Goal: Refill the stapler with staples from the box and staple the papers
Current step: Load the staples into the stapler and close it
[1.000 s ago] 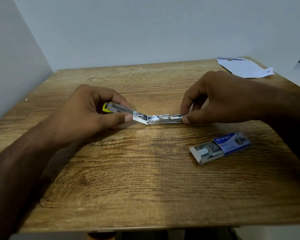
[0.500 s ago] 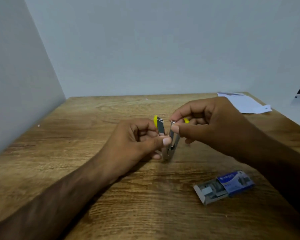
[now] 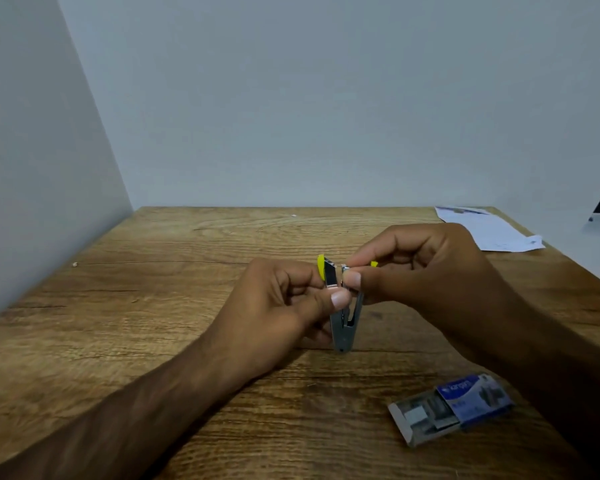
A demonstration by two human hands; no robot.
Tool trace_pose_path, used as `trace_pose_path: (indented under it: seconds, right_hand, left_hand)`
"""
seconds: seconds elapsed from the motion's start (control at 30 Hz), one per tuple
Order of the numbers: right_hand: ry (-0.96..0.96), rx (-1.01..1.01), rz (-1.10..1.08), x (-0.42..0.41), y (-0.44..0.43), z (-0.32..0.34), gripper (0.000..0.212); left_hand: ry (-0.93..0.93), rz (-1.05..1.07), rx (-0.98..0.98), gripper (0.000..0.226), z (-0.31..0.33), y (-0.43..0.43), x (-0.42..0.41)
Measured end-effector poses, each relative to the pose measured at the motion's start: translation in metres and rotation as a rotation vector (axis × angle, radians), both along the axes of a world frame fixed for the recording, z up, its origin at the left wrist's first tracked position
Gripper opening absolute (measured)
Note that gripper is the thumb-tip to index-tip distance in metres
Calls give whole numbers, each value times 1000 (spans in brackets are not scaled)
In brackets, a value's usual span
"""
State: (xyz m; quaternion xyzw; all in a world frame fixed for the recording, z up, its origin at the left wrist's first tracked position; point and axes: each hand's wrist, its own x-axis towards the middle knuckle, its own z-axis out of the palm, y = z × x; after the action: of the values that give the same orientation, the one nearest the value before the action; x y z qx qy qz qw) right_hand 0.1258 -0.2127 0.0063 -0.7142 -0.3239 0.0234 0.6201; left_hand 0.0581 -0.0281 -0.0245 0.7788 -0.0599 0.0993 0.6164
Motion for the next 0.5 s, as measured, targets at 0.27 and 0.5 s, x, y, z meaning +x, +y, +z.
trace_pose_path:
  seconds: [0.27,0.5]
  right_hand:
    - [10,18,17,-5,0,6,18]
    - [43,15,28,-6,2,4,17]
  left_hand:
    - [-76,49,32,13,1,-3,-3]
    - [-92,46,36,12,-2,-2,-5]
